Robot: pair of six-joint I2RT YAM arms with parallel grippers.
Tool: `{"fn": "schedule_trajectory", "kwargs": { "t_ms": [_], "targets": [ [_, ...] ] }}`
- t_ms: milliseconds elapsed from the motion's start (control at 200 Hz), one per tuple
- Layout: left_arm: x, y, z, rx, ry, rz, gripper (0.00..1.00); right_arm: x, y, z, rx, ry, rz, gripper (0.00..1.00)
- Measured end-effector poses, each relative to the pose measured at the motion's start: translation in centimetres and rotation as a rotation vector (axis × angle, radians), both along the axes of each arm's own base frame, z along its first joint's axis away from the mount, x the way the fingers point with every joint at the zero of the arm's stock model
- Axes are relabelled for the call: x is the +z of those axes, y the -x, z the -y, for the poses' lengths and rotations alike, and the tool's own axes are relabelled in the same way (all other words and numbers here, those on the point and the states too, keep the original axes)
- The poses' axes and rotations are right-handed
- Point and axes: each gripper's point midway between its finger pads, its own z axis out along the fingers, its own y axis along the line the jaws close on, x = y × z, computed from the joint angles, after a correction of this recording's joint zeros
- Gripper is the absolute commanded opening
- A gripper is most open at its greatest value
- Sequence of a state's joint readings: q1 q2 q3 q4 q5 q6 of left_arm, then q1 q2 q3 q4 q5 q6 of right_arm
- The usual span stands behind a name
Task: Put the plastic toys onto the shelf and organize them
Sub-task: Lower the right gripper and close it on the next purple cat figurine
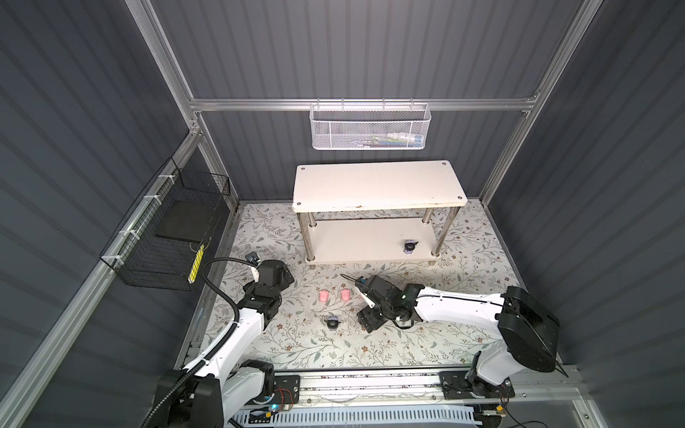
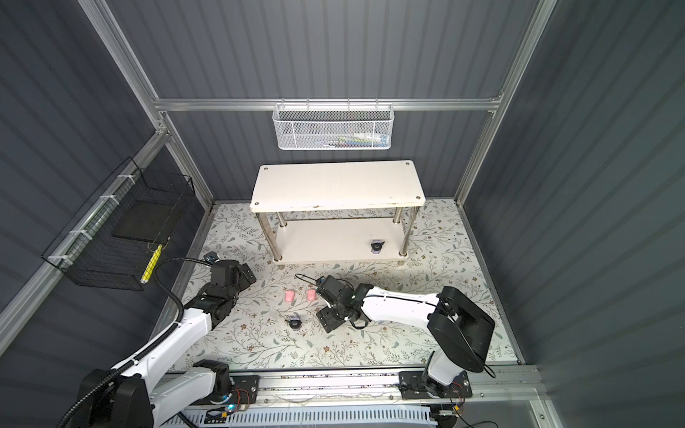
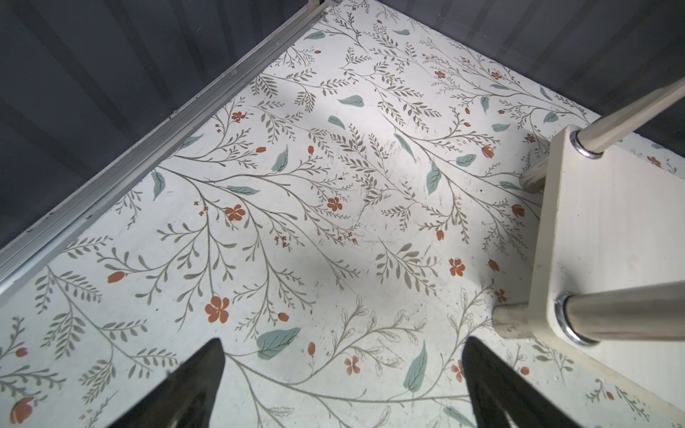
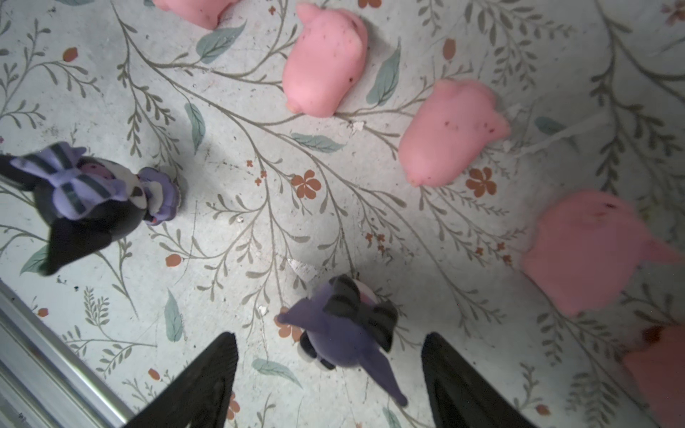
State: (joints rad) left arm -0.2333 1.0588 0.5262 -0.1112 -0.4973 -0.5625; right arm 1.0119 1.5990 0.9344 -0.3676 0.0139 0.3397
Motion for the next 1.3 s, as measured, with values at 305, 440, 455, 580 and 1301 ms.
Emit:
{"fn": "schedule_trajectory", "kwargs": {
  "t_ms": [305, 440, 455, 580, 1301],
  "targets": [
    [0.0, 0.0, 0.0, 0.000, 0.000, 0.000, 1.00, -1.3, -0.2, 0.0, 0.001, 0.049, -0.012, 0.74],
    [0.0, 0.0, 0.0, 0.000, 0.000, 0.000, 1.00, -1.6, -0.2, 0.2, 0.000, 0.061, -0.018, 0.70],
    [0.0, 0.0, 0.0, 0.000, 0.000, 0.000, 1.00, -1.6, -0.2, 0.2, 0.000, 0.061, -0.018, 0.70],
    [0.0, 0.0, 0.0, 0.000, 0.000, 0.000, 1.00, -1.6, -0.2, 0.2, -0.003, 0.064, -0.017, 0.65],
    [-0.5, -0.1, 0.0, 0.000, -0.004, -0.014, 1.00, -2.4, -0.4, 0.6, -0.022, 0.094, -0.021, 0.44]
  ]
}}
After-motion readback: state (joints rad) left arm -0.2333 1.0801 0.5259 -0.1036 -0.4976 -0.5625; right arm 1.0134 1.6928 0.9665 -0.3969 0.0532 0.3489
